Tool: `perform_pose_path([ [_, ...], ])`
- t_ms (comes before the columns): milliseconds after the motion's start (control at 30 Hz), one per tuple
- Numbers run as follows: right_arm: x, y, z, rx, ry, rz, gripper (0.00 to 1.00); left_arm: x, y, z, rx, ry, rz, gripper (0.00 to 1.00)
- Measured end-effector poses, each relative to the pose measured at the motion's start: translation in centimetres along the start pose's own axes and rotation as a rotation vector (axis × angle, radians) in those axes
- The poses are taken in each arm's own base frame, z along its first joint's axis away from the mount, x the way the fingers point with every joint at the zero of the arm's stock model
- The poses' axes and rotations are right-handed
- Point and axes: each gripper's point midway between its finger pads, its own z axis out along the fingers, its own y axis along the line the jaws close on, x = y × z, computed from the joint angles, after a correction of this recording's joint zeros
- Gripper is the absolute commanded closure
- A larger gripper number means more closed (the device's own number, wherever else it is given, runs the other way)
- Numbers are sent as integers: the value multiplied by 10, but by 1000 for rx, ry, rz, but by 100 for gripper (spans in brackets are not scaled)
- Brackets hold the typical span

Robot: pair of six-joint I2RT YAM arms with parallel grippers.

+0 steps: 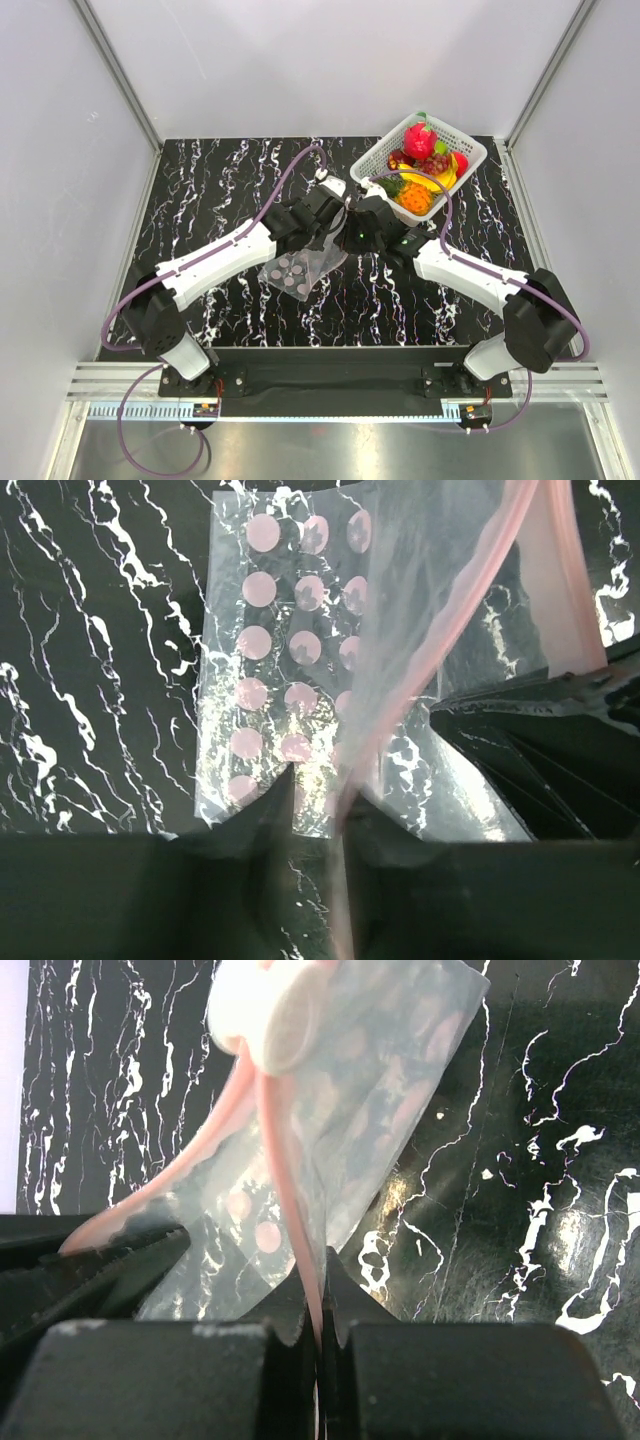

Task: Place the food in the zip-top bag and seal the zipper
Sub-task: Open the zipper of the food storage bag at the center of the board.

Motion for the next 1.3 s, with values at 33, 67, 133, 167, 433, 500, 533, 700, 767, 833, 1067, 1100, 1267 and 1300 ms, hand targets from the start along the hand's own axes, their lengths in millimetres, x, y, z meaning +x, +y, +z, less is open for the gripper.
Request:
perform_pose_path([
  [33,0,0,0,-1,-1,0,100,0,0,0,0,0,3,94],
  [67,-1,1,-1,-2,-3,1,100,0,1,0,-2,1,5,100],
  [133,-1,1,-1,-1,-4,1,99,0,3,-1,-14,3,9,100],
  [167,-1,0,-1,0,-4,2,98,0,5,-2,-23,4,13,100],
  [433,2,-9,6,45,-4,26,91,-16,28,-24,-166,-29,44,100],
  [500,5,-9,10,45,3,32,87,-22,35,-32,-206,-39,52,100],
  [533,6,-9,12,43,7,34,87,-25,40,-37,-228,-43,58,100],
  [700,4,1,23,12,13,50,69,-40,59,-58,-321,-73,67,100],
  [767,2,5,26,-2,8,54,63,-40,65,-61,-350,-72,82,100],
  [833,2,8,28,-14,8,59,55,-39,68,-61,-368,-68,96,100],
  [1067,0,9,26,-30,0,44,36,-32,68,-50,-382,-53,127,100],
  [1100,-1,9,24,-33,-4,35,34,-32,67,-48,-382,-52,130,100],
  [1267,-18,17,1,-68,-58,-21,28,-34,59,-31,-379,-48,145,100],
  [1300,-23,19,-6,-78,-74,-28,28,-33,57,-27,-379,-45,149,100],
])
